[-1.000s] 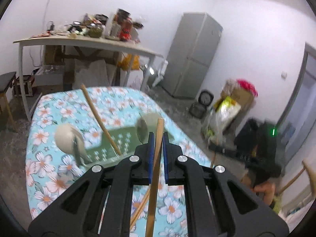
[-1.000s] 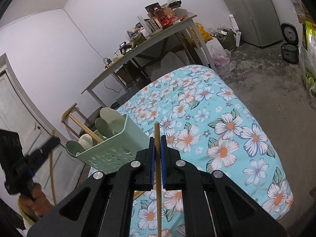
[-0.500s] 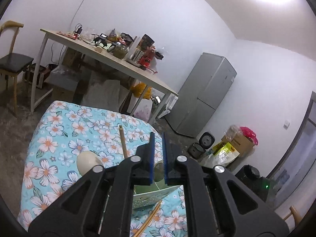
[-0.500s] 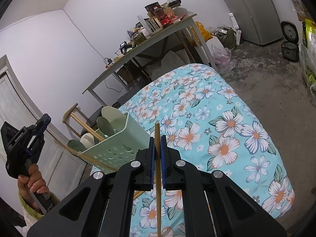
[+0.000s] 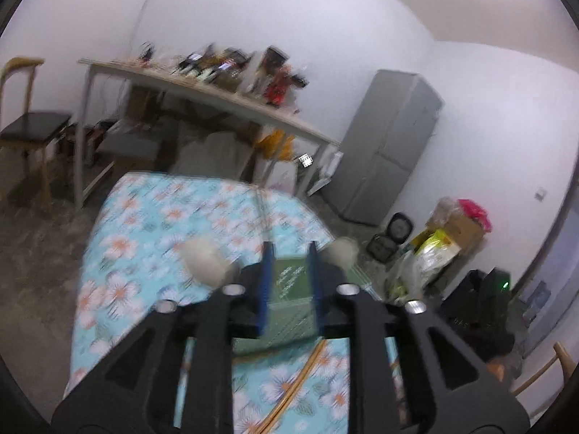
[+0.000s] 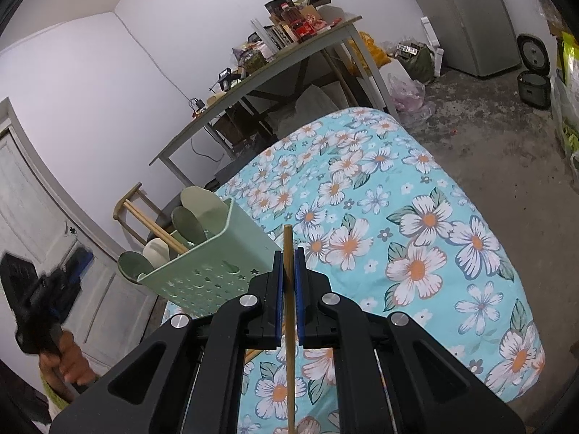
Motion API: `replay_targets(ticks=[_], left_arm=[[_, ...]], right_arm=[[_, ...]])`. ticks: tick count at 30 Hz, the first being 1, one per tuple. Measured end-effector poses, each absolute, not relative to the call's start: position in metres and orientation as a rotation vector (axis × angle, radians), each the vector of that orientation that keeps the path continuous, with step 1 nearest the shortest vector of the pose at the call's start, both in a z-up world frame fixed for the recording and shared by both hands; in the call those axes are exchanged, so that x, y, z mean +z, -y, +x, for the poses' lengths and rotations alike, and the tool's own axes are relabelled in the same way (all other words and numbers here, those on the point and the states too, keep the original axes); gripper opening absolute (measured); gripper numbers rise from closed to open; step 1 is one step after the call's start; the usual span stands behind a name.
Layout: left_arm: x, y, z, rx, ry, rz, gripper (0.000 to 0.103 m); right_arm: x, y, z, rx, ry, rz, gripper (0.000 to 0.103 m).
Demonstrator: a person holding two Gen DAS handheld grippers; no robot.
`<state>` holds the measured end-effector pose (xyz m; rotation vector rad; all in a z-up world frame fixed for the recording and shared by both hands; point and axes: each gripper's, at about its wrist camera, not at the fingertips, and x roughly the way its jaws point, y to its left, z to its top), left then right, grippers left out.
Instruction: Organize utensils
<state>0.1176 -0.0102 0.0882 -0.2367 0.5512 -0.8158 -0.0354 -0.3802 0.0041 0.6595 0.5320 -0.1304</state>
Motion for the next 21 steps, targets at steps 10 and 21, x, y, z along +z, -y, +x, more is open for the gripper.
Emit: replay_targets(ticks=[10,21], left_arm=[[-0.036,-0.070,0.158,-0.587,-0.973,-0.668,0.036],[-0.118,-0.091,0.191,-0.377,-1.169,-1.094,0.036]], right_arm=[[-0.014,0.385,-0.014,-0.126,-0.585,0.680,0.006],[-0.024,0.390,-0.008,-0.131,-0.602,0.697,0.006]])
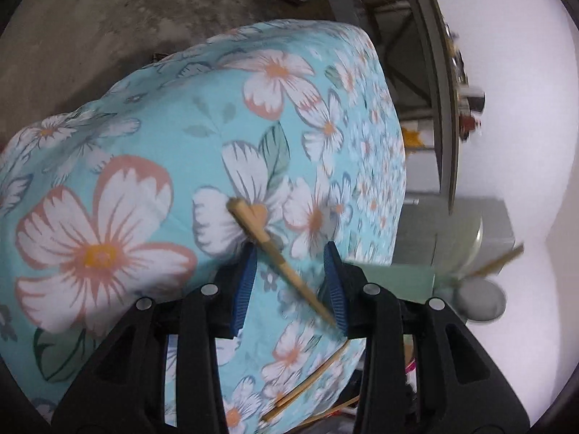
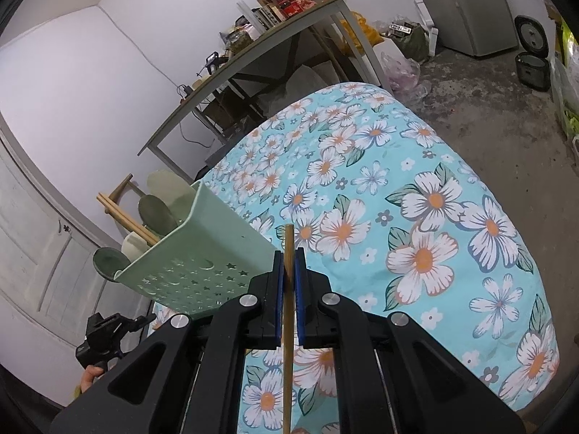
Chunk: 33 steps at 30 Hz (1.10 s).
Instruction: Organize utensils
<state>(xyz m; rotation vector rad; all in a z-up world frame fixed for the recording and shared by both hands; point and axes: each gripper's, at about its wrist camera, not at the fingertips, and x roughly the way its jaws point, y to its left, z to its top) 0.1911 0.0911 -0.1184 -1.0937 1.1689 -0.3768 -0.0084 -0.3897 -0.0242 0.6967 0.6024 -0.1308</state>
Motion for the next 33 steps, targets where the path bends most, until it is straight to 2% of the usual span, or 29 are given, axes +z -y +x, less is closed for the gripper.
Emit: replay_targets(ticks=[6,10,20,27,33], left_arm=[[-0.122,-0.092,0.194,-0.295,-1.165,-1.153,0.035],[-0.126,-0.087,0.195,-0.218,-1.176,-1.139,0.011],[-0.113,-0.083,0.186,-0.246,-1.096,-1.104,0.009],[-0.048,-0.064,0.161,-0.425,-0.905,-0.841,0.008],[0.031,-0.038,0.120,-0.548,-0.632,-0.501,0.005]], right_arm=[[-0.031,0.394,-0.008,-0.119,-0.603,0.721,0.006],[-0.035,0.399,-0.011,-0.118,-0.596,0.736,0.006],[-0.039,0.405,-0.017,-0.112,-0.585,0.765,0.006],[-0.034,0.403,-0.020,-0.116,-0.571,0.752,0.006],[-0.023,0.398,-0.025,-0.115,-0.548,0.728,0.006]])
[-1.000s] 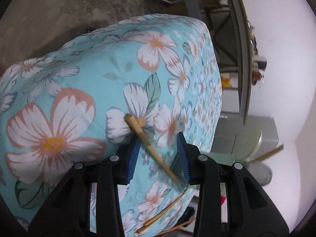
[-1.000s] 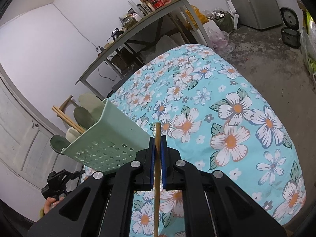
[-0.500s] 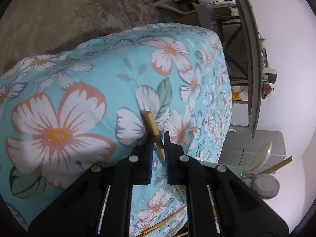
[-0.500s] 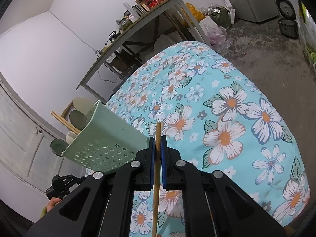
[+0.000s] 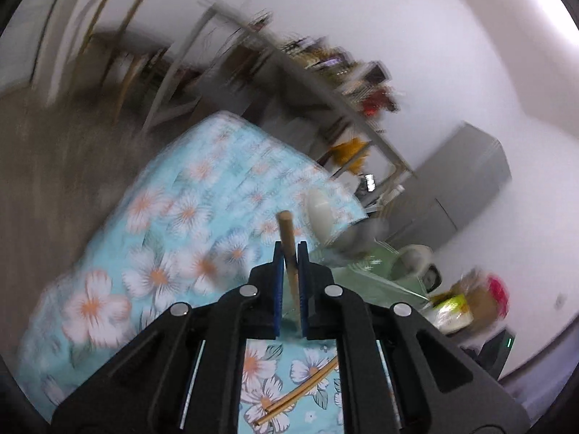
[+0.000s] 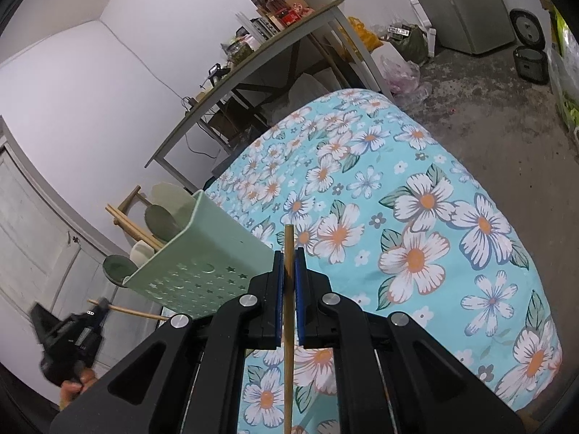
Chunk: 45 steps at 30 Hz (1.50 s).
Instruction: Organize utensils
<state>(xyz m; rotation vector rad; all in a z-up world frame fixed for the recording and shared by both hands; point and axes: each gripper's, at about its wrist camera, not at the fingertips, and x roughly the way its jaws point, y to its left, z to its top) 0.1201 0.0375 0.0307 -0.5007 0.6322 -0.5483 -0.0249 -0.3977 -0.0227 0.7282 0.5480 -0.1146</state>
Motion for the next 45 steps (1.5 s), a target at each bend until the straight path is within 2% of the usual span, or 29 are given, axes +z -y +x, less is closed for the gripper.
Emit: replay_targets(ticks=[6,17,20,36,37,39,40,41,45], left_arm=[[0.095,-0.021,0.082,-0.680,-0.446,-0.324,0.005],[0.165,-0.011,0.063,-0.811,-0.264,-0.273,0.005],[0.167,0.002,0.069,-0.814,-0.241,-0.253,0.005],[0.097,0.066,0.131,-0.798,-0.412,-0.171,0.006],[0.094,0.067,0.133,-0.799,-0.422,-0.174,0.006],[0.090,0.068,0.136,-0.803,-0.441,-0.189,0.018],[0.089,0.067,0.137,-0.800,-0.444,-0.195,0.028],[0.087,0.065,0.139,-0.796,-0.447,-0.209,0.032],[0.083,0.060,0.140,-0.793,-0.450,-0.229,0.039]], right_arm=[[-0.014,0.393,-0.029,-0.114,-0.535,0.711,0.006],[-0.008,0.389,-0.032,-0.110,-0.526,0.698,0.006],[-0.008,0.389,-0.032,-0.112,-0.527,0.696,0.006],[-0.018,0.396,-0.024,-0.131,-0.560,0.700,0.006],[-0.019,0.397,-0.023,-0.132,-0.562,0.701,0.006],[-0.020,0.397,-0.023,-0.137,-0.567,0.702,0.006],[-0.020,0.397,-0.022,-0.139,-0.569,0.703,0.006],[-0.021,0.397,-0.023,-0.141,-0.570,0.703,0.006],[-0.020,0.396,-0.023,-0.146,-0.571,0.698,0.006]])
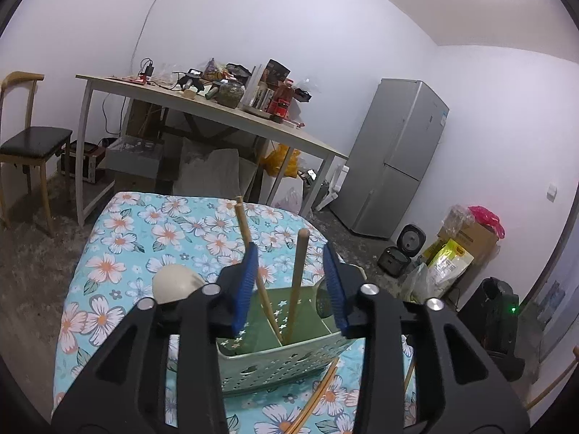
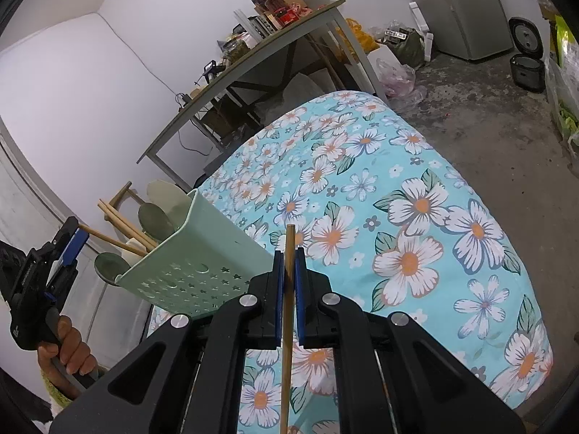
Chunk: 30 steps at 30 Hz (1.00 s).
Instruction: Organize utensils
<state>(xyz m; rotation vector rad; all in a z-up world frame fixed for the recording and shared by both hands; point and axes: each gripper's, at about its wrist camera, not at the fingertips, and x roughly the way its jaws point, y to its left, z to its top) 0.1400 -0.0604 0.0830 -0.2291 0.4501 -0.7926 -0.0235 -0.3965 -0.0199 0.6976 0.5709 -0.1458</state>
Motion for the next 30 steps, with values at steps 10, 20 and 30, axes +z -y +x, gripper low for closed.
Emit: replay_targets(ticks=[10,20,30], left_arm=[[0.087,0.025,0.121,-0.734,-0.380,-0.209,0.062],[0.060,-0.028,0.123,-0.651,-0.448,-0.276,0.067],[0.026,-0.049,0.126,-0.630,-0.526,-0.267,0.069]], right_arm=[[0.022,0.377,-0.028,-0.127,-0.489,0.588,0.006],[0.084,0.337,-0.014,-0.065,-0.387,0.422,0.006],[0.141,0.302,0.004,-0.041,-0.287,0.288,0.006]])
